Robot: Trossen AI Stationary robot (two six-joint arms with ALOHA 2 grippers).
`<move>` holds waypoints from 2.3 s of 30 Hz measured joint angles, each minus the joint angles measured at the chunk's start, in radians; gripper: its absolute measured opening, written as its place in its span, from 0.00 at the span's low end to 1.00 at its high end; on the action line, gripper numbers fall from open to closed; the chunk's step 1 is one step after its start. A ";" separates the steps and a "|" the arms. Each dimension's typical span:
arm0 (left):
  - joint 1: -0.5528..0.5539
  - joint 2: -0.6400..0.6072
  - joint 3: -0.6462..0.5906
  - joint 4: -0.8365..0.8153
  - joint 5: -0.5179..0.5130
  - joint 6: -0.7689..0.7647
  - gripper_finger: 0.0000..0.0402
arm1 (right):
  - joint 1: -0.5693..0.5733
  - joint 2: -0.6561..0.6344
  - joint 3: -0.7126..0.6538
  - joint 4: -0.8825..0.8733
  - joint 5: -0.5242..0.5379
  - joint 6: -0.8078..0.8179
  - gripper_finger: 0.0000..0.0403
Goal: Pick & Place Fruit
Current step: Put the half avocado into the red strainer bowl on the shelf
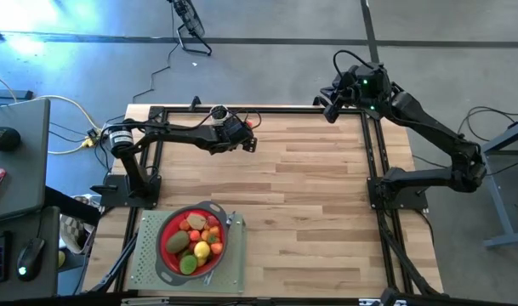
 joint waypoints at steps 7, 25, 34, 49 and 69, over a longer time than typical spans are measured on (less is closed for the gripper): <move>0.000 0.000 0.000 -0.002 -0.042 -0.046 0.78 | 0.000 0.000 0.000 0.000 0.013 0.000 0.01; 0.000 0.000 0.000 -0.004 -0.026 -0.049 0.78 | -0.001 -0.013 0.000 -0.002 0.056 -0.001 0.01; 0.049 0.008 -0.001 -0.012 -0.004 -0.048 0.78 | -0.001 -0.013 0.000 -0.004 0.056 -0.001 0.01; 0.058 0.016 -0.002 -0.008 0.034 -0.041 0.78 | -0.001 -0.013 0.000 -0.007 0.055 0.000 0.01; 0.058 0.113 0.002 0.128 0.072 -0.037 0.78 | -0.001 -0.013 0.000 -0.019 0.055 0.000 0.01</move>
